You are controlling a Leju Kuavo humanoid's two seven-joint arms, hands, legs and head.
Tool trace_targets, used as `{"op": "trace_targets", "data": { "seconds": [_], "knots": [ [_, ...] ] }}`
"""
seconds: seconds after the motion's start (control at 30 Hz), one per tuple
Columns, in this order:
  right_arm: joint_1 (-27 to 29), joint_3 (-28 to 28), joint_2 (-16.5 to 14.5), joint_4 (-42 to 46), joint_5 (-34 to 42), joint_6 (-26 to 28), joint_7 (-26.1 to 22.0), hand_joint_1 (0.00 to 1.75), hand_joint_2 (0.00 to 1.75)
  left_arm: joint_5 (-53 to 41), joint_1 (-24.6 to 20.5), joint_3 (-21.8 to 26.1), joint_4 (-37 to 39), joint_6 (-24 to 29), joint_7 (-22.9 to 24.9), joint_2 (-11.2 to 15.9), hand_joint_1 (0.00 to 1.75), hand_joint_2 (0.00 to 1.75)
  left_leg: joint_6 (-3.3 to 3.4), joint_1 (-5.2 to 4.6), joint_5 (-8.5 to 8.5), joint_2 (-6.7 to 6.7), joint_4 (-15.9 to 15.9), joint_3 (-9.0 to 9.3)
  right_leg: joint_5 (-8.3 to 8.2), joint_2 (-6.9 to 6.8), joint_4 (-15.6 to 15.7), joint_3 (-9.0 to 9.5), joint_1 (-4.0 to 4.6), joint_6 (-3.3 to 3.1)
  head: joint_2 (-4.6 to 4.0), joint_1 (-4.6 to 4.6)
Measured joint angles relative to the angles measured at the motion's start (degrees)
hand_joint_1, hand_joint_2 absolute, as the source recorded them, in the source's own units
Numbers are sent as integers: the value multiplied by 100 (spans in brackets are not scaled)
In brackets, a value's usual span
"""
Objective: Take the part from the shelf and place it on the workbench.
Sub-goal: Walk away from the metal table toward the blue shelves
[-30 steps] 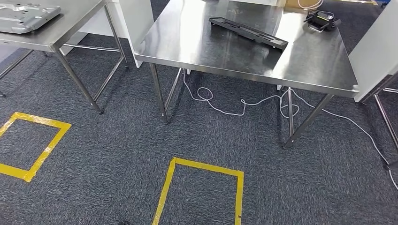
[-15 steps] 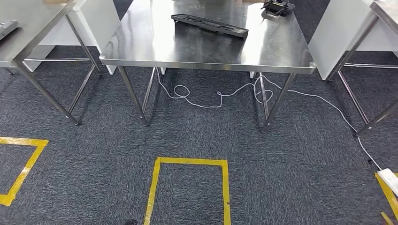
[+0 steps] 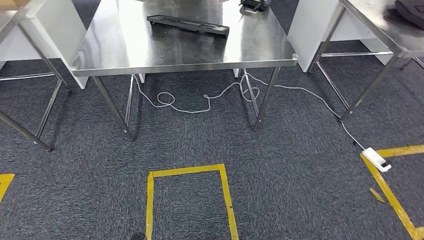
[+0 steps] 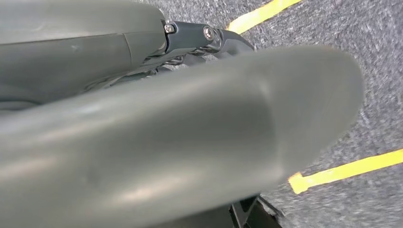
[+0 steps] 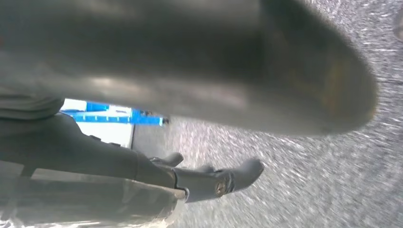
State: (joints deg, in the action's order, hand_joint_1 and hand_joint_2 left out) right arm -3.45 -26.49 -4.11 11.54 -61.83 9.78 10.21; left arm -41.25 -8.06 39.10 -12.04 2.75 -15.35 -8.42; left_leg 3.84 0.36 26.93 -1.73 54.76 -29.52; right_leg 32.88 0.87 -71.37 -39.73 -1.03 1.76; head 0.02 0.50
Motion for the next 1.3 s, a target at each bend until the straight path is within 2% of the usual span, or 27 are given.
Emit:
{"op": "trace_targets", "data": {
  "seconds": [0.03,0.07,0.1,0.17,0.23,0.3,0.33,0.37,0.4,0.47,0.5,0.53,0.57,0.63,0.67,0.7,0.77,0.83,0.9,0.97,1.03,1.07,1.1,1.17,1.2,1.27,1.3],
  "knots": [
    [5,-8,-1,0,1,-5,7,0,0,-3,1,-1,0,1,12,-4,0,0,-2,-4,-8,-93,2,-16,58,-17,-178,-45,-7,41,0,-2],
    [12,-17,0,0,1,-15,17,0,0,-7,0,-2,0,1,26,-9,0,0,-6,-6,-14,-179,4,-24,28,-39,-120,39,-15,97,0,-10],
    [18,-26,3,0,2,-28,29,0,0,-11,-3,-7,0,1,42,-16,0,0,-12,-7,-18,-261,7,-26,-78,-92,191,258,-23,158,0,-12],
    [6,-34,9,0,1,-62,48,0,0,-26,-13,-22,-1,1,69,-29,0,0,-46,-32,-12,-406,28,-19,-336,-371,1098,832,-12,226,1,-27],
    [-17,-36,10,0,-4,-84,60,0,0,-49,-27,-36,-2,2,85,-34,0,0,-99,-81,-2,-534,61,-14,-488,-556,1590,1100,21,174,1,-18],
    [-11,-38,9,-1,-9,-92,75,0,0,-66,-54,-45,-2,3,95,-37,0,0,-142,-97,9,-657,80,-5,-536,-459,1617,1054,16,93,1,3],
    [-1,-40,6,-1,-10,-93,85,0,0,-68,-73,-54,-2,3,97,-38,0,0,-176,-81,41,-622,109,-11,-552,-396,1615,1040,-19,59,1,8],
    [4,-42,5,-1,-14,-93,96,0,0,-69,-88,-63,-2,3,98,-39,0,0,-215,-58,132,-490,202,-47,-574,-336,1620,1036,-53,10,1,9],
    [0,-43,4,-1,-20,-93,107,0,0,-69,-96,-71,-2,3,98,-40,0,0,-251,-33,296,-295,409,-135,-603,-276,1625,1029,-85,-46,1,11],
    [-13,-44,2,0,-31,-79,117,0,0,-70,-83,-78,-2,2,98,-39,0,0,-291,3,749,82,1156,-455,-654,-145,1619,979,-83,-131,0,17],
    [-16,-44,-1,0,-35,-70,119,0,0,-70,-70,-78,-1,1,101,-39,0,0,-298,13,923,151,1545,-621,-674,-66,1613,949,-74,-148,0,16],
    [-12,-44,-3,0,-37,-62,118,0,0,-71,-59,-78,-1,1,104,-39,0,0,-302,23,986,175,1787,-723,-689,16,1604,925,-68,-153,0,16],
    [-6,-44,-5,0,-38,-57,117,0,0,-72,-52,-78,-1,1,107,-39,0,0,-305,36,927,184,1810,-723,-699,102,1590,908,-68,-148,0,16],
    [3,-44,-9,-1,-39,-57,117,0,0,-74,-50,-79,-2,1,108,-38,0,0,-310,83,541,266,1208,-409,-710,271,1545,883,-78,-136,0,18],
    [0,-44,-12,-1,-39,-57,117,0,0,-75,-50,-79,-2,1,109,-38,0,0,-320,114,382,418,810,-210,-713,351,1513,863,-71,-120,0,19],
    [-10,-44,-15,-1,-41,-57,117,0,0,-76,-51,-79,-1,1,109,-37,0,0,-323,136,276,550,498,-63,-717,422,1483,834,-56,-94,0,16],
    [-22,-44,-16,0,-44,-55,117,0,0,-76,-58,-79,-1,1,111,-37,0,0,-302,125,251,687,285,12,-753,545,1466,753,-35,-1,0,11],
    [-8,-47,-14,-1,-46,-50,117,0,0,-76,-70,-83,-1,1,113,-41,0,0,-205,89,189,536,259,-10,-804,603,1479,651,-39,98,0,8],
    [-3,-57,-8,-2,-45,-49,117,0,0,-76,-76,-85,-2,10,119,-54,0,0,-90,78,118,377,209,-32,-685,367,1239,477,-30,98,0,-8],
    [-16,-68,-11,-2,-44,-49,117,0,0,-77,-72,-85,-2,22,132,-64,0,0,-27,60,87,204,195,-70,-341,64,554,148,-26,32,0,-37],
    [-18,-77,-16,-2,-38,-50,120,0,0,-79,-62,-85,-1,30,152,-68,0,0,-11,36,76,7,197,-106,-57,-13,-167,-157,-29,39,0,-49],
    [-12,-81,-15,-2,-34,-54,123,0,0,-81,-59,-85,-1,32,161,-72,0,0,-11,27,71,-85,198,-117,-34,-24,-257,-154,-28,74,0,-49],
    [-4,-84,-11,-2,-31,-62,129,0,0,-84,-57,-85,0,34,168,-77,0,0,-15,21,67,-176,199,-123,-86,-49,-116,-22,-27,120,0,-49],
    [-2,-88,-4,-2,-27,-81,140,0,0,-91,-58,-90,-1,34,174,-90,0,0,-36,9,65,-321,202,-114,-320,-258,755,547,-20,177,0,-55],
    [-14,-89,-2,-2,-22,-88,146,0,0,-95,-58,-94,-1,34,175,-95,0,0,-59,-9,70,-385,207,-107,-418,-385,1152,785,8,170,0,-56],
    [-33,-91,-3,-2,-13,-94,153,0,0,-109,-59,-108,-1,32,183,-99,0,0,-120,-45,80,-496,217,-95,-502,-508,1506,967,58,99,0,-46],
    [-30,-94,-3,-2,-8,-98,160,0,0,-116,-62,-118,0,29,187,-101,0,0,-153,-49,81,-548,217,-86,-519,-452,1506,940,82,61,0,-38]
  ]
}}
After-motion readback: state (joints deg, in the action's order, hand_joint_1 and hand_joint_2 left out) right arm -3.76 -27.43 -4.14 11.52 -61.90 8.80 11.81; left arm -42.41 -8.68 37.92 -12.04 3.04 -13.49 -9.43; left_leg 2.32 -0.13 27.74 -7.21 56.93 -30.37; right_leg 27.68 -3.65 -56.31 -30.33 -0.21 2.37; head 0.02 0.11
